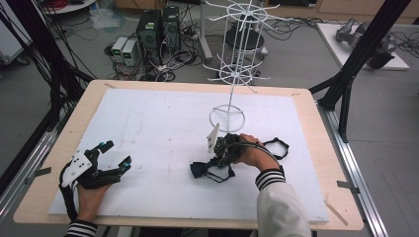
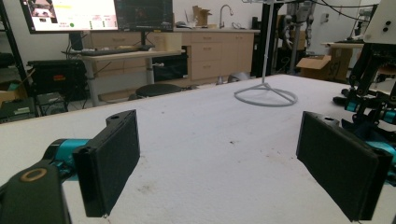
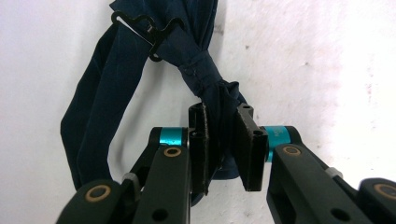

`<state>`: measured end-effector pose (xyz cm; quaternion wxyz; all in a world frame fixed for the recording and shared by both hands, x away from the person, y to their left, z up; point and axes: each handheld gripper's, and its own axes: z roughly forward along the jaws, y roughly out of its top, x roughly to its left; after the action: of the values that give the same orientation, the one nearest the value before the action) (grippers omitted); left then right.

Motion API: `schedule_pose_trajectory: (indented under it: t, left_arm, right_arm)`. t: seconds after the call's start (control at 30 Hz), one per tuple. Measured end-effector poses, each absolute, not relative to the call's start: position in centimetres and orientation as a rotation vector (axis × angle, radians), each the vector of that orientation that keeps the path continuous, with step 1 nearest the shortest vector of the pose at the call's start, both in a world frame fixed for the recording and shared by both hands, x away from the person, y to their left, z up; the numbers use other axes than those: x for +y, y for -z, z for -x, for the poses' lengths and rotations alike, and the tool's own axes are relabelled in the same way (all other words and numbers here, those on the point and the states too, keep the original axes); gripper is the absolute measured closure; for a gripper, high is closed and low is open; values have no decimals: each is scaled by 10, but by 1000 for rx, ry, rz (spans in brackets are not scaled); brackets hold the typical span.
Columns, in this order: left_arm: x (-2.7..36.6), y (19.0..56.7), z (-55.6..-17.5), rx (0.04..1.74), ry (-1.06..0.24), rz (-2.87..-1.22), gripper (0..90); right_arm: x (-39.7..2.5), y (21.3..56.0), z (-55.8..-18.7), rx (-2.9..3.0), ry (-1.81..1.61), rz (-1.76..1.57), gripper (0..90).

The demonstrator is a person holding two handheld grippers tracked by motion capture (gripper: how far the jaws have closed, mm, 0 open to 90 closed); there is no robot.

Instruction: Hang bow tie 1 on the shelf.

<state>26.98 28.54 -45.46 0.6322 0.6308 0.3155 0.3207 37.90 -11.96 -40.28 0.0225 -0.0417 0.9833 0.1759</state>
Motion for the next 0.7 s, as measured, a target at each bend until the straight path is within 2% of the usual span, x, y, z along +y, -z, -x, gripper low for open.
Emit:
schedule_pose_trajectory:
  t: [0.47, 0.7]
  left_arm:
    - [285, 455, -270, 721, -735, -1443, 138]
    - [285, 455, -270, 719, -738, -1444, 138]
  right_arm:
    - [-130, 383, -376, 2949, -710, 82, 775]
    - [-142, 366, -371, 2886, -838, -76, 774]
